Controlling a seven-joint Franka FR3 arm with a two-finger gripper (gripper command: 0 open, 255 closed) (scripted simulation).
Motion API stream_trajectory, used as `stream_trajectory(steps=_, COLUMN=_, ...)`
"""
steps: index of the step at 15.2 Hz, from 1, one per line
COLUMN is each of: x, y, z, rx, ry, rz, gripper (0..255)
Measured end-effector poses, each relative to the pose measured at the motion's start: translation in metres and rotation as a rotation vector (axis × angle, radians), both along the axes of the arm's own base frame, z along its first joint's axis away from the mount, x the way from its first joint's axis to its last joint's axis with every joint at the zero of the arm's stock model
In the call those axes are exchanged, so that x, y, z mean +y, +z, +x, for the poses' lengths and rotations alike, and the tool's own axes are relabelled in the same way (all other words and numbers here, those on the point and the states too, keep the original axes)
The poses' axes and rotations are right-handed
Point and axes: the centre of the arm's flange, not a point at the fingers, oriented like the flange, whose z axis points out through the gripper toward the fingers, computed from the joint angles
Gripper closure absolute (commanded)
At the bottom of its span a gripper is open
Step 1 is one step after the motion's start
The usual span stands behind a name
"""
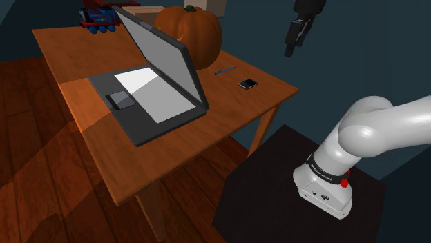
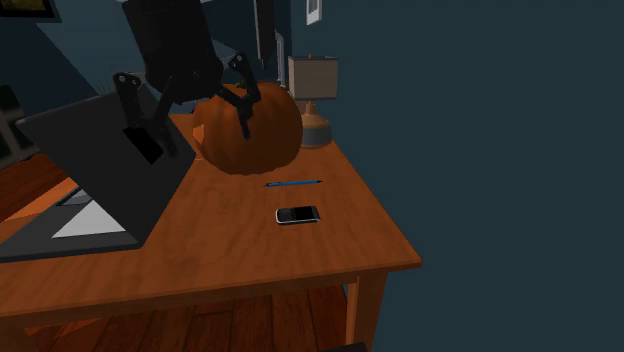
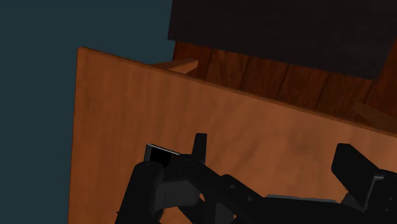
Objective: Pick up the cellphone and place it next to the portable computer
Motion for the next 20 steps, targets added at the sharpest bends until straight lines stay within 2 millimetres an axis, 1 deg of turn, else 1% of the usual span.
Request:
stream_trajectory(steps=2, x=-0.004, y=-0.004, z=0.003, rx=0.002, ry=0.019, rz=0.002, gripper=0)
stream_trajectory(steps=3, x=-0.011, y=-0.008, z=0.005, rx=0.003, ry=0.05, rz=0.006, gripper=0)
stream_trajectory(steps=7, x=-0.045, y=-0.043, z=0.027, rx=0.016, ry=0.217, rz=0.025, gripper=0)
stream_trajectory(steps=8, x=-0.054, y=-0.048, z=0.035, rx=0.018, ry=0.261, rz=0.029, gripper=0)
stream_trajectory(steps=11, x=-0.077, y=-0.075, z=0.055, rx=0.027, ry=0.396, rz=0.044, gripper=0)
stream_trajectory(steps=13, x=-0.085, y=-0.092, z=0.071, rx=0.033, ry=0.486, rz=0.054, gripper=0)
stream_trajectory(steps=16, x=-0.105, y=-0.116, z=0.096, rx=0.041, ry=0.619, rz=0.069, gripper=0)
stream_trajectory(steps=20, x=-0.118, y=-0.154, z=0.128, rx=0.053, ry=0.799, rz=0.09, gripper=0)
